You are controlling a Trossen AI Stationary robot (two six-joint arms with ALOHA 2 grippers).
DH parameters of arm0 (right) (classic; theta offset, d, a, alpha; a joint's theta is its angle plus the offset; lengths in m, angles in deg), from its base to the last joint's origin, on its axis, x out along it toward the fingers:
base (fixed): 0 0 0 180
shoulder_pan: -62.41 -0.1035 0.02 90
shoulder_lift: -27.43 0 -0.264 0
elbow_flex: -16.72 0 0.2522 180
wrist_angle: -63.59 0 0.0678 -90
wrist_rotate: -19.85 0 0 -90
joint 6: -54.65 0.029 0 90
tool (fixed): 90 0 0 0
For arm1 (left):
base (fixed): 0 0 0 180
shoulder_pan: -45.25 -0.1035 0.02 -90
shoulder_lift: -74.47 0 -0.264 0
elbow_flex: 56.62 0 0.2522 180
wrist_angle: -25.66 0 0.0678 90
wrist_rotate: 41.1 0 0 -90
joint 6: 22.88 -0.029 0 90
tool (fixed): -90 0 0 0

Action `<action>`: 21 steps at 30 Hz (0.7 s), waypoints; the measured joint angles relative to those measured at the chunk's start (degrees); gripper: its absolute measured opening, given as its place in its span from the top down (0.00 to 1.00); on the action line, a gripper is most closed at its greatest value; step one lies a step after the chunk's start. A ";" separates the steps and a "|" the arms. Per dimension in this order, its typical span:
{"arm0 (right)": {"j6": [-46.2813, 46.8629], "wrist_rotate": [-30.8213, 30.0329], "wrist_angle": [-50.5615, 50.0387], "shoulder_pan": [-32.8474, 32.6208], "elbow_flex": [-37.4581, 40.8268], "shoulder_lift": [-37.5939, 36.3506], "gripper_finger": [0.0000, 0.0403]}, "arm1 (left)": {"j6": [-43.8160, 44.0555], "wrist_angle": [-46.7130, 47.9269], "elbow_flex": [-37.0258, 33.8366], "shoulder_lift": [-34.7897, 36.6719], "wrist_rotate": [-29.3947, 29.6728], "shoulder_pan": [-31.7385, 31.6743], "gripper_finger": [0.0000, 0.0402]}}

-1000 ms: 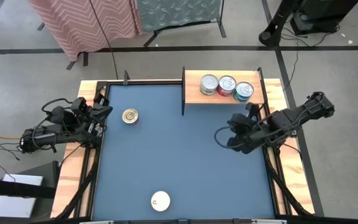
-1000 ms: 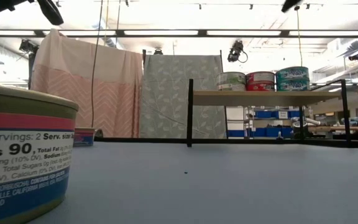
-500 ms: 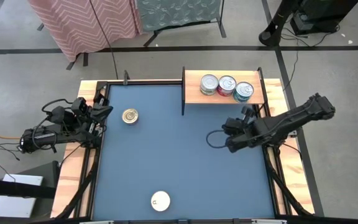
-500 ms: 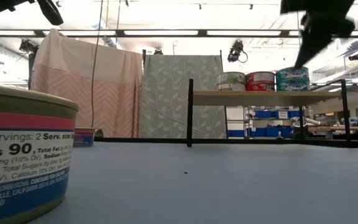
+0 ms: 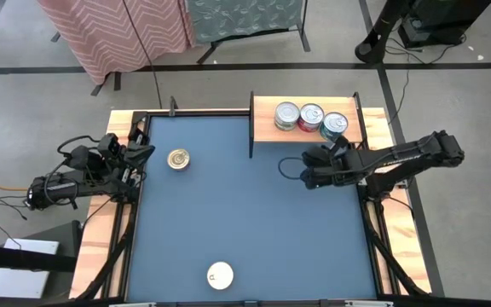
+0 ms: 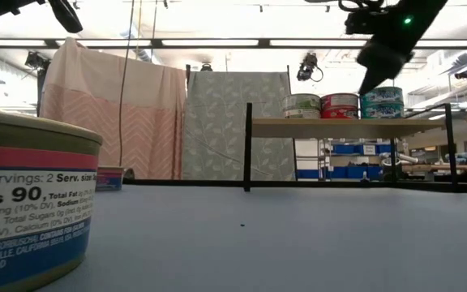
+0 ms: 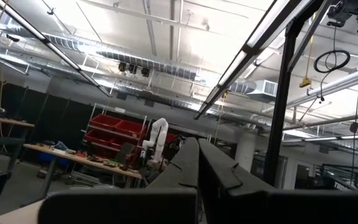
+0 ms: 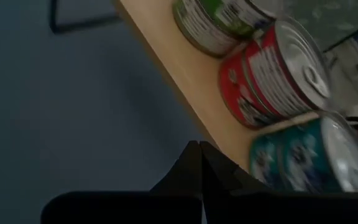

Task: Stack canned seafood by type on shelf
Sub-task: Adjust the stacked tuna cans on the shelf

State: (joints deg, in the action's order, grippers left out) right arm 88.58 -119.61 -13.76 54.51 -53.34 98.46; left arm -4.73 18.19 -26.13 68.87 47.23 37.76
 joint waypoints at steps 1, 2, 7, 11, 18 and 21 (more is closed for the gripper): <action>-1.29 0.34 2.68 0.80 0.60 -0.35 0.99 | -0.02 0.01 0.00 0.00 0.00 0.00 0.99; -2.50 1.11 5.11 1.61 1.20 -0.65 0.99 | -0.02 0.02 0.00 0.00 0.00 0.00 0.99; -5.36 1.75 10.04 5.17 3.26 -0.93 0.99 | 0.00 0.00 0.00 0.00 -0.03 0.00 0.99; -5.65 1.05 10.00 7.60 3.73 -0.93 0.99 | 0.27 -0.07 0.00 0.00 -0.22 0.00 0.99; -7.16 -1.19 10.40 10.08 3.74 -0.93 0.99 | 0.27 -0.09 0.00 0.00 -0.20 0.00 0.99; -8.07 -0.67 10.39 11.37 3.74 -0.93 1.00 | 0.22 -0.09 0.00 0.00 -0.87 0.00 0.99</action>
State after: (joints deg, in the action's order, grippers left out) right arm 80.51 -120.29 -3.36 65.88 -49.60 97.53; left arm -4.51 18.10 -26.13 68.87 46.36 37.76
